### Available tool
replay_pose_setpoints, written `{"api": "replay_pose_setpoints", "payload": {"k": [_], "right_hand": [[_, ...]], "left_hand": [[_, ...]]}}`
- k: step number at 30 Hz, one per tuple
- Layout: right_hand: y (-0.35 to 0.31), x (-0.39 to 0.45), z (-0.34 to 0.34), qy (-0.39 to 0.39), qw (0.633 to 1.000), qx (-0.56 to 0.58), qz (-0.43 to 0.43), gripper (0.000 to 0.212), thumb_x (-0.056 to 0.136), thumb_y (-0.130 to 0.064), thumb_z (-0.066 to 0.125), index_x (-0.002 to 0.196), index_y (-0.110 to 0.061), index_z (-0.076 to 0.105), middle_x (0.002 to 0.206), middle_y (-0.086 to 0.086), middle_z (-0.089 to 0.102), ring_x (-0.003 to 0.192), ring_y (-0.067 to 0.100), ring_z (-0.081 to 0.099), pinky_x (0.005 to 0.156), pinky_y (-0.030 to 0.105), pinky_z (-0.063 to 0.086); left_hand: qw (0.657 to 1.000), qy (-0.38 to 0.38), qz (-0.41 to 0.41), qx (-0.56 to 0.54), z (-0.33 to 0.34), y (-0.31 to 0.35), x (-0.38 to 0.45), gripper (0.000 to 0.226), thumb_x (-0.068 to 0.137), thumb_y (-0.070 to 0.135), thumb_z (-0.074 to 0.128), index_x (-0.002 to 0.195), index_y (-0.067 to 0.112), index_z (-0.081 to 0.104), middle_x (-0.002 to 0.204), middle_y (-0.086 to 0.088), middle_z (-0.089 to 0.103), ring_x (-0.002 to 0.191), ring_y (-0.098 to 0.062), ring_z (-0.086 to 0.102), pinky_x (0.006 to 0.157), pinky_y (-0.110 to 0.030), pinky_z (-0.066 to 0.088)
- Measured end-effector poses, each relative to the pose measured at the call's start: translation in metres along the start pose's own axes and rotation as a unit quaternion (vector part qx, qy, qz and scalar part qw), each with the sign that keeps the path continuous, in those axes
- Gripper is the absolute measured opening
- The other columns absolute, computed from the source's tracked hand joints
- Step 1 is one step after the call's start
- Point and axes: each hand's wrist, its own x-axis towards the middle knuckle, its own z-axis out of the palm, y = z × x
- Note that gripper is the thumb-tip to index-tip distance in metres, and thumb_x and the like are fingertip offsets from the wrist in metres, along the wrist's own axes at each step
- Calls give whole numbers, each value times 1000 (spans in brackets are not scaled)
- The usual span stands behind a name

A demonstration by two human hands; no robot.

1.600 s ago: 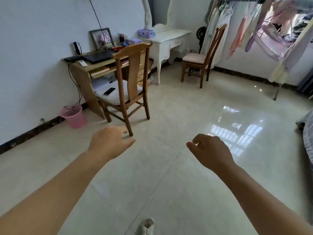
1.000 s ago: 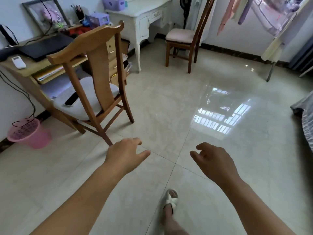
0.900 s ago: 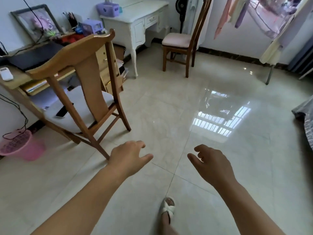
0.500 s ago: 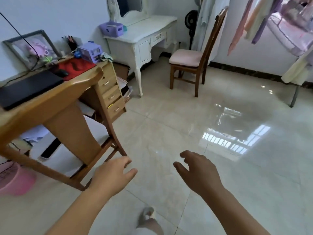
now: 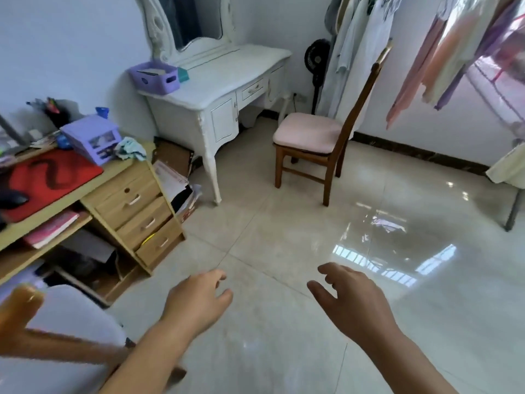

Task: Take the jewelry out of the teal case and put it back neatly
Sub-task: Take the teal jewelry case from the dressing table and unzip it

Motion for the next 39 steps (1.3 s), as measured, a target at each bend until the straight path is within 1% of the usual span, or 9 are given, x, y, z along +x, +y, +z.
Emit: {"api": "replay_pose_setpoints", "payload": {"k": [4, 9, 12, 16, 21, 25, 30, 33, 39], "right_hand": [[51, 87, -14, 14, 998, 3, 58, 40, 89, -49, 46, 122, -27, 50, 112, -8, 63, 108, 12, 56, 80, 26, 43], [95, 220, -28, 2, 998, -10, 64, 41, 89, -49, 45, 122, -26, 50, 113, -6, 63, 108, 14, 56, 82, 27, 44], [90, 316, -44, -24, 999, -4, 24, 41, 89, -50, 45, 121, -26, 50, 111, -4, 64, 106, 16, 56, 81, 29, 46], [47, 435, -55, -62, 995, -11, -75, 40, 90, -48, 42, 122, -25, 49, 117, -3, 61, 110, 17, 56, 82, 29, 46], [-10, 552, -31, -122, 974, -32, -190, 39, 89, -49, 43, 119, -25, 51, 115, -3, 63, 105, 18, 58, 81, 31, 48], [-44, 651, -7, -148, 962, -43, -227, 41, 89, -49, 42, 121, -24, 50, 115, -2, 63, 106, 18, 57, 82, 30, 47], [-72, 785, -12, -139, 972, -47, -185, 37, 88, -49, 44, 113, -23, 52, 109, -4, 62, 102, 18, 57, 77, 30, 45], [-77, 861, -30, -110, 982, -40, -146, 32, 88, -48, 45, 109, -25, 51, 101, -4, 62, 91, 19, 56, 73, 30, 43], [-41, 986, -54, -83, 997, 5, -1, 34, 84, -47, 52, 111, -26, 57, 104, -3, 66, 99, 23, 60, 83, 34, 48]], "left_hand": [[995, -17, 95, 17, -3, 87, 106, 43, 88, 46, 46, 128, 29, 47, 126, 7, 59, 111, -15, 56, 87, -28, 44], [993, -34, 114, 23, -11, 151, 230, 41, 89, 44, 46, 128, 31, 47, 128, 8, 57, 115, -14, 54, 92, -26, 42], [997, -21, 71, 21, -40, 161, 300, 41, 89, 46, 46, 127, 32, 47, 127, 10, 57, 114, -12, 54, 90, -26, 42], [999, 44, 6, -6, -88, 148, 378, 41, 88, 48, 46, 126, 34, 47, 123, 12, 58, 110, -12, 55, 84, -27, 43], [987, 47, -143, -63, -109, 92, 448, 38, 86, 47, 51, 121, 33, 52, 117, 10, 61, 105, -12, 58, 83, -27, 47], [963, 59, -235, -122, -120, 39, 516, 34, 83, 45, 56, 114, 32, 57, 108, 12, 65, 100, -8, 60, 84, -26, 48], [953, 66, -253, -153, -173, 2, 640, 38, 83, 39, 60, 119, 25, 58, 110, 4, 66, 98, -12, 62, 87, -28, 49], [968, 63, -211, -124, -215, 9, 729, 37, 83, 42, 57, 118, 28, 57, 109, 7, 65, 99, -14, 62, 88, -33, 50], [991, 35, -93, -84, -259, 73, 897, 39, 84, 46, 54, 120, 32, 54, 115, 10, 64, 106, -8, 59, 89, -26, 46]]}}
